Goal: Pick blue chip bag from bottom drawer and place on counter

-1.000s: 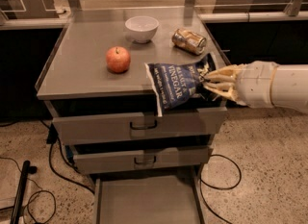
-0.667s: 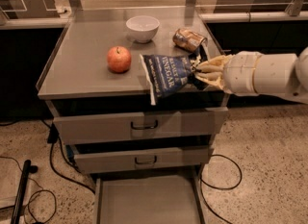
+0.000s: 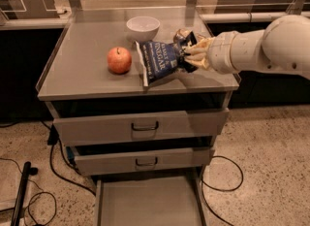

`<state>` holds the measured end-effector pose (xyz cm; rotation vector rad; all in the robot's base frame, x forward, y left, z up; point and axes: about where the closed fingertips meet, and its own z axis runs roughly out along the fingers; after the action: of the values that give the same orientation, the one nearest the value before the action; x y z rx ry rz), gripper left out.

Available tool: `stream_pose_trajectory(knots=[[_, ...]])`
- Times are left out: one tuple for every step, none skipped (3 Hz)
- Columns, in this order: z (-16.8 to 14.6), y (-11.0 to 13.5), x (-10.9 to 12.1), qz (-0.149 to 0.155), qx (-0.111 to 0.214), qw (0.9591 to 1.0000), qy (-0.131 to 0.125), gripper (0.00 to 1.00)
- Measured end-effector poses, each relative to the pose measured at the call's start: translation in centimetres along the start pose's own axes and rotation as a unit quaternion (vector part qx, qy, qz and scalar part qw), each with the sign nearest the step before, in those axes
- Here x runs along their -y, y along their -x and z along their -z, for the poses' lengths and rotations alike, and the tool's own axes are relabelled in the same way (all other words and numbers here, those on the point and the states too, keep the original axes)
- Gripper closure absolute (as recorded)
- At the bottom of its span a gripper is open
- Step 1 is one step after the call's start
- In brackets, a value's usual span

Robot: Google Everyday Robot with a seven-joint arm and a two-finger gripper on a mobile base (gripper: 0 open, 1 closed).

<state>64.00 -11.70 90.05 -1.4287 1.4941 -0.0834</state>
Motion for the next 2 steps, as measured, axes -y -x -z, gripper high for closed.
stream_pose_trajectory(knots=[[-1.6,0.3,2.5,-0.012,0.000,0.9999,0.006,1.00],[-3.6,0.2,3.3,-0.040,0.014,0.9989,0.019,1.00]])
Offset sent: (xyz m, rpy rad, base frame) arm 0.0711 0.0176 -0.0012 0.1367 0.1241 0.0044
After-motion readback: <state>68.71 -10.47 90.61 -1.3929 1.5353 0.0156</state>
